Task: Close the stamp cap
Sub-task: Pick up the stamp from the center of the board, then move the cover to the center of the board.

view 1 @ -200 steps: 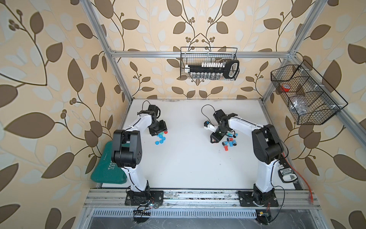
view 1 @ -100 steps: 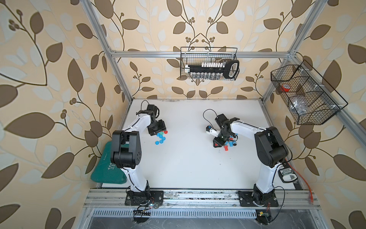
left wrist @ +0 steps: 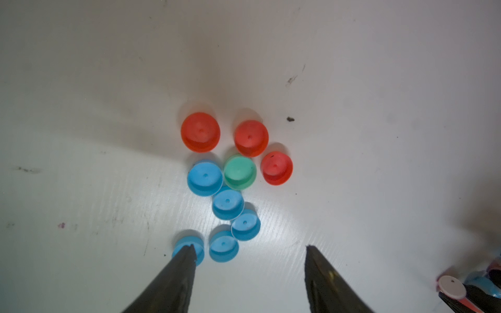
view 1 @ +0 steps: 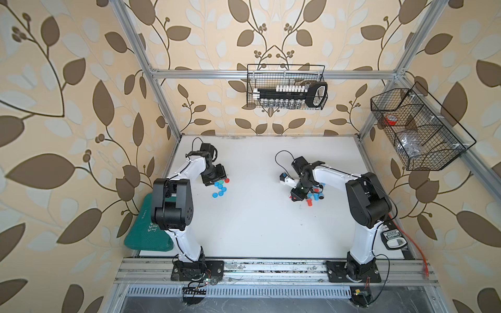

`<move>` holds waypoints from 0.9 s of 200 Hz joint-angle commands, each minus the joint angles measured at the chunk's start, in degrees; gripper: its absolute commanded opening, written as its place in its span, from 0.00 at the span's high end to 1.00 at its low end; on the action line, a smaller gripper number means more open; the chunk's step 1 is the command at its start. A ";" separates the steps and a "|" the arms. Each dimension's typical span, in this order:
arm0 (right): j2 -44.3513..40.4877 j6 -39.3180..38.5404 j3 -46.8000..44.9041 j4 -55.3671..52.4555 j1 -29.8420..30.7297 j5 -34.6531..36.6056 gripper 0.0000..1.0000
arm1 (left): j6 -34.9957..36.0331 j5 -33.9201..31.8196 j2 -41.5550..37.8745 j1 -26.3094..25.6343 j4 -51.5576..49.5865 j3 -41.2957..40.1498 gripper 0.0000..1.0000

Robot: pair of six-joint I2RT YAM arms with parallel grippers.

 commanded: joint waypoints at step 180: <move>7.59 12.02 35.10 -23.74 4.12 4.03 1.00 | -1.02 1.74 12.12 -4.42 -6.14 16.74 0.56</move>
